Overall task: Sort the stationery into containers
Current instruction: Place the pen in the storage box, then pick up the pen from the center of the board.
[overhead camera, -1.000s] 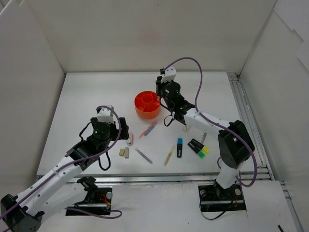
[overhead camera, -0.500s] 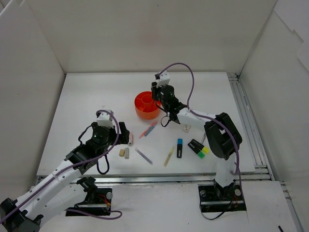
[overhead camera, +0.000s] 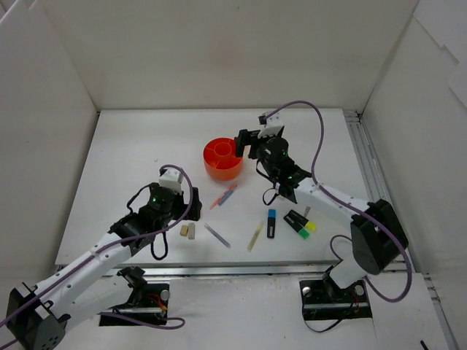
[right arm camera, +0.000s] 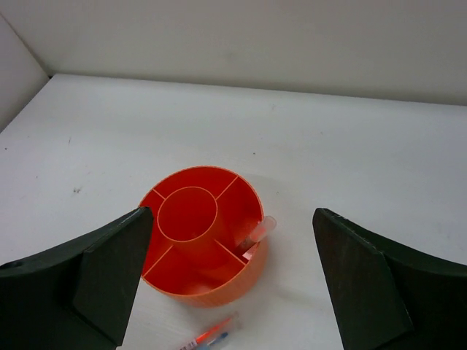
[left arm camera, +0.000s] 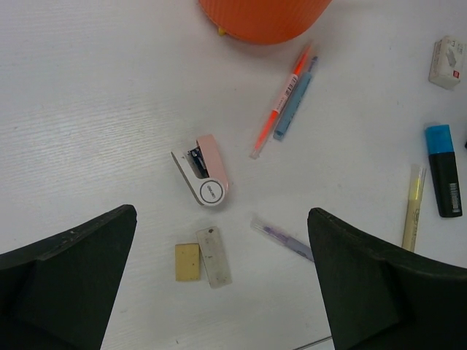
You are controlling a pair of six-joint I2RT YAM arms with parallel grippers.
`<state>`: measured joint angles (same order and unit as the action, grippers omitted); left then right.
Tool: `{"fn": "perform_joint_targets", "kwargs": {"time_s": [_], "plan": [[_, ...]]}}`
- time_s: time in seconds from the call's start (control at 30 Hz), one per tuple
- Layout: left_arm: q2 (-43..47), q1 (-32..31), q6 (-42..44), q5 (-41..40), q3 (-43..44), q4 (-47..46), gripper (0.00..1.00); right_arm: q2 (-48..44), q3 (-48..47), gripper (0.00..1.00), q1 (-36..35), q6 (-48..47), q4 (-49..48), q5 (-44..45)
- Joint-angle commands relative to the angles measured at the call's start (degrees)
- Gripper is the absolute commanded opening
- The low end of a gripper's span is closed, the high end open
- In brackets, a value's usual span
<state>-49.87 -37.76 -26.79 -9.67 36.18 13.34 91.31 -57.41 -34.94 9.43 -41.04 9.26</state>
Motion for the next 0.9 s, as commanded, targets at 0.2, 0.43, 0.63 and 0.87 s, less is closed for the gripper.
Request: {"fn": "perform_joint_targets", "kwargs": {"time_s": [0.2,0.43,0.63,0.87], "plan": [[-7.78,0.40,14.73,11.87,5.74,-7.98,0.99,-14.21,1.77,0.98,-0.39,11.30,29.95,10.42],[-20.33,-0.65,22.20,14.68,11.35,-11.84,1.00,-23.36,8.88,0.98,0.31,14.65,36.29,14.38],[-31.50,-1.87,24.06,17.32,17.86,-10.62,0.99,-29.87,12.05,0.98,1.62,15.27,39.18,18.86],[-40.65,-3.46,23.54,20.74,24.02,-9.39,0.99,-34.35,14.16,0.98,4.70,16.49,43.94,21.15]]}}
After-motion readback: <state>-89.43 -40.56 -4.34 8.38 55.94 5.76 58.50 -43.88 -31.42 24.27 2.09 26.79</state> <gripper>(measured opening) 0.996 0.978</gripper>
